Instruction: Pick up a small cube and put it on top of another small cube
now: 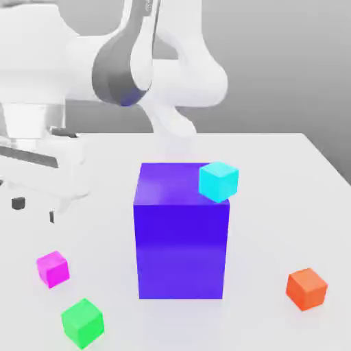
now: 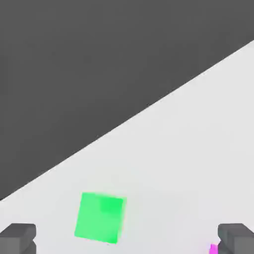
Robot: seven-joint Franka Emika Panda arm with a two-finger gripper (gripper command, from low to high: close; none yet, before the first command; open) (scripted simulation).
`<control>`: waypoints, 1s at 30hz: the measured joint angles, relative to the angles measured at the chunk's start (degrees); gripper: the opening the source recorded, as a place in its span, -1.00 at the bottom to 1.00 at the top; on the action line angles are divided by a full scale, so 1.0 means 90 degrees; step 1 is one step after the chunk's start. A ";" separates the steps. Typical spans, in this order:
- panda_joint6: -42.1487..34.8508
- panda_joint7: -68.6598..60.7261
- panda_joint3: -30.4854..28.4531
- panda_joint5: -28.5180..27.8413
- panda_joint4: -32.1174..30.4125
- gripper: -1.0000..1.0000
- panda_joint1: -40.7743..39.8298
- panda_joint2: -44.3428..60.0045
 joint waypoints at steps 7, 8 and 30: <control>0.0996 -0.0448 0.0175 0.0829 -0.0342 0.00 -0.0709 0.1649; 0.1171 -0.0578 0.0359 0.1003 -0.0298 0.00 -0.0860 0.1880; -0.0484 0.1400 0.0840 -0.0098 0.0705 -1.00 0.0061 0.1186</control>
